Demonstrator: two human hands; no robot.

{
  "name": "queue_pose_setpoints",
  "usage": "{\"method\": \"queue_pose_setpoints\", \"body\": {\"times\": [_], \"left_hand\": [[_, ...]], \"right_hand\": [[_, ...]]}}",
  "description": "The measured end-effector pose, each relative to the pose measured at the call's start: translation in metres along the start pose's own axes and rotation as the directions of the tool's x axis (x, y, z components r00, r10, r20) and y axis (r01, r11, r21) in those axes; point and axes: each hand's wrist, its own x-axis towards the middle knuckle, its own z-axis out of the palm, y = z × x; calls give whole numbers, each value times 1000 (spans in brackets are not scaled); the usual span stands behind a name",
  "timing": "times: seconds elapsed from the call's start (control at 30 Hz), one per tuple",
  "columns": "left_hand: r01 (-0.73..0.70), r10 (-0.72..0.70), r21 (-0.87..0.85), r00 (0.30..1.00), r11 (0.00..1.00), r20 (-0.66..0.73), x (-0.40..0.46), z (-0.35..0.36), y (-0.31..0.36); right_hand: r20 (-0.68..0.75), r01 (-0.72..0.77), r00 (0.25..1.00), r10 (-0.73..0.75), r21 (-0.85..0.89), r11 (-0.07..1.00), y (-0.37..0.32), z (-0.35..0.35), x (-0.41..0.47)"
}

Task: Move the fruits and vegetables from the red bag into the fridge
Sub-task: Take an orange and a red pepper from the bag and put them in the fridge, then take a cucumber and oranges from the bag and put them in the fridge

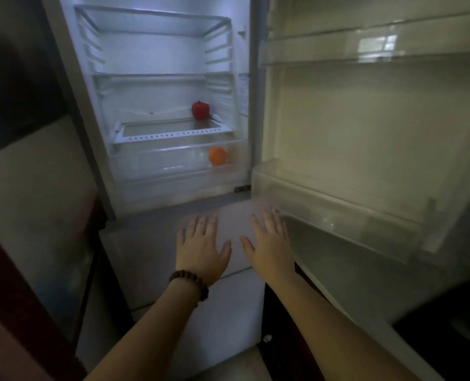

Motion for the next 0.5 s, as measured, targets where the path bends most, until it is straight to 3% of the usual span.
{"method": "queue_pose_setpoints", "body": {"times": [0.3,0.5], "left_hand": [[-271,297,-149,934,951,198,-109,38,101],[-475,541,-283,807,833,238,-178,53,207]], "right_hand": [[30,-337,937,347,-180,924,80,-58,-175],[-57,-577,811,583,-248,778,132,-124,-287]]}}
